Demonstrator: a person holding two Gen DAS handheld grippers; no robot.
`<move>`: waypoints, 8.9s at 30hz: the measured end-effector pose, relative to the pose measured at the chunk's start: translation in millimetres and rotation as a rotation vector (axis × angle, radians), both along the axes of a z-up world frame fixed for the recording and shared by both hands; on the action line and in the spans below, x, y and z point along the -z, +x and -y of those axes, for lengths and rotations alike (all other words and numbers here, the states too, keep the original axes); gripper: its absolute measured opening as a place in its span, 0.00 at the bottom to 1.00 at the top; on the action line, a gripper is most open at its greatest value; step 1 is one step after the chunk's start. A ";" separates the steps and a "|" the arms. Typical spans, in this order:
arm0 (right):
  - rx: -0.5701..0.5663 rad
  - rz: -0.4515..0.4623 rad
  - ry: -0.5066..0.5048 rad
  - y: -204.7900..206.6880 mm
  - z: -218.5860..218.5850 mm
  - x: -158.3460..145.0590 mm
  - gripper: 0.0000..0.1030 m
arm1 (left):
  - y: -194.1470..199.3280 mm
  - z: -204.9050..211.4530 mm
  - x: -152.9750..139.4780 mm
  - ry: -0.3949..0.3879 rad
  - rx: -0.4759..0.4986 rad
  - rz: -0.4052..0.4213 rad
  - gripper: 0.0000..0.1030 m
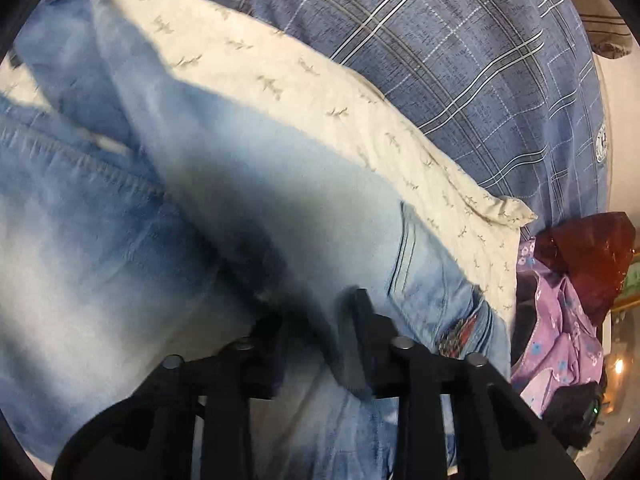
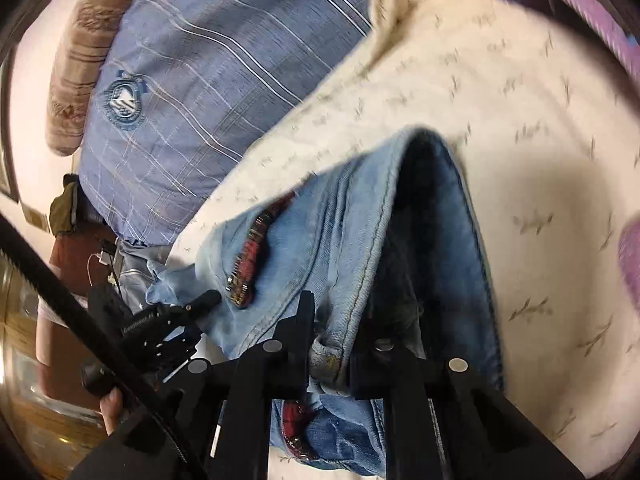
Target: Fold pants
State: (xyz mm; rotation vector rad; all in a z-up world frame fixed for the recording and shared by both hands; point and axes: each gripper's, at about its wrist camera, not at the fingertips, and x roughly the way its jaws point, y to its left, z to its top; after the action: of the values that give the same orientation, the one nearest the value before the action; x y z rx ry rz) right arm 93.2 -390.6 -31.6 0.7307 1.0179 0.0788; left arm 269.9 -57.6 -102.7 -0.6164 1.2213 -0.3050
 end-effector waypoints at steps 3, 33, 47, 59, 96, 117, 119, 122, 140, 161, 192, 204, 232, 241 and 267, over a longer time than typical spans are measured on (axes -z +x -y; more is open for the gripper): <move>-0.026 0.025 -0.127 -1.6 -4.9 -13.6 0.10 | 7.0 -0.1 -8.9 0.010 0.017 0.013 0.09; 0.010 -0.027 -0.439 -58.8 -3.4 -16.8 0.54 | -157.9 -2.2 -10.6 0.049 0.225 0.245 0.20; -0.337 0.226 -0.071 21.9 -152.1 -56.3 0.75 | -61.6 -145.5 -100.9 0.107 0.019 0.277 0.52; -0.425 -0.028 -0.213 154.7 -257.6 42.6 0.62 | -21.8 -197.9 -71.3 0.022 -0.122 0.171 0.52; -0.445 0.170 0.140 26.8 -251.8 34.4 0.67 | -15.4 -133.2 -79.9 0.234 0.032 0.338 0.05; -0.596 0.225 -0.191 -8.7 -341.9 28.0 0.67 | -152.8 -269.8 1.8 0.046 -0.471 0.108 0.14; -0.596 0.213 -0.254 -10.9 -349.5 26.1 0.63 | -153.7 -270.2 1.0 0.068 -0.470 0.110 0.13; -0.615 0.141 -0.312 -7.2 -353.8 33.0 0.51 | -163.2 -263.2 -13.9 0.157 -0.468 0.158 0.12; -0.170 0.242 -0.083 -54.8 -117.3 -57.7 0.76 | -209.1 -82.9 -114.1 0.409 -0.033 0.627 0.51; 0.052 -0.038 -0.104 -81.4 24.9 3.1 0.11 | -220.7 177.1 -71.1 0.438 0.833 0.754 0.12; 0.229 0.005 0.291 -99.5 88.2 35.5 0.82 | -223.2 217.9 -66.4 0.426 0.919 0.787 0.16; 0.094 -0.035 0.327 -26.0 67.2 36.2 0.09 | -199.4 202.4 -91.9 0.220 0.757 0.700 0.14; -0.107 0.327 0.018 -24.9 0.9 -84.1 0.07 | -180.0 79.7 -84.7 -0.416 0.306 0.419 0.14; -0.423 0.222 -0.111 56.3 -191.5 -85.2 0.17 | -186.7 -89.0 -49.8 -0.361 -0.005 0.386 0.21; -0.290 0.179 -0.132 -40.8 -160.1 7.6 0.24 | -165.2 -123.4 -13.5 -0.067 -0.060 0.246 0.09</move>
State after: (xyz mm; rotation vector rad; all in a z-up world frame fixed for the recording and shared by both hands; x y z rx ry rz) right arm 52.4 -230.5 -39.2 0.4441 0.9414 0.3202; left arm 104.6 65.8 -89.2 -0.6515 0.9581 -0.3615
